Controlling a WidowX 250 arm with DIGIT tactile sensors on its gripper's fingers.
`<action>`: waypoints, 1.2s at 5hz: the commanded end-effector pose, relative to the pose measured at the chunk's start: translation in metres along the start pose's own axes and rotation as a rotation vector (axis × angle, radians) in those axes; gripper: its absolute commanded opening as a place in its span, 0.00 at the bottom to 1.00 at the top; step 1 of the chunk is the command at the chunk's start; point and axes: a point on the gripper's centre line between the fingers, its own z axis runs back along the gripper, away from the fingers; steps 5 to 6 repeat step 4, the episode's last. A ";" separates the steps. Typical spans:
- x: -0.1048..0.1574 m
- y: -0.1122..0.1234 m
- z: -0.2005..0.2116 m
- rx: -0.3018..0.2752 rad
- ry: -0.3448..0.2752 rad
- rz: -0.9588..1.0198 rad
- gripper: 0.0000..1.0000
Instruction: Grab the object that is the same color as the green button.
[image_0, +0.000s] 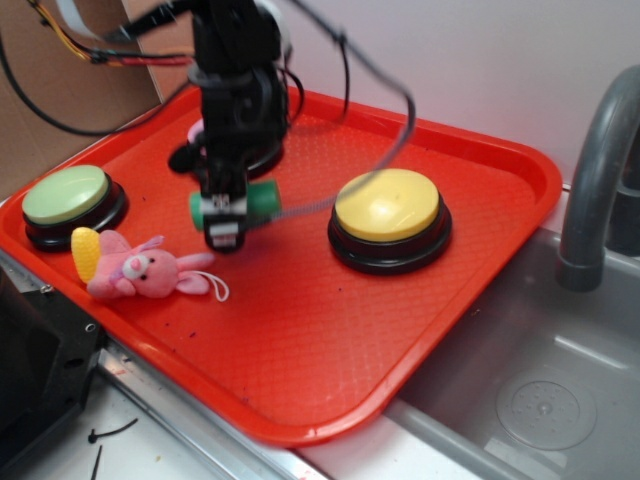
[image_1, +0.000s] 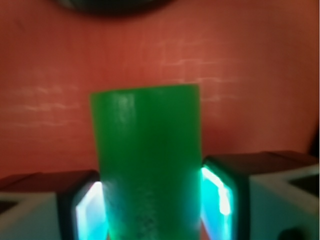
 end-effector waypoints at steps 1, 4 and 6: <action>-0.018 0.007 0.096 0.001 -0.171 0.460 0.00; -0.037 0.002 0.150 0.031 -0.252 0.621 0.00; -0.037 0.002 0.150 0.031 -0.252 0.621 0.00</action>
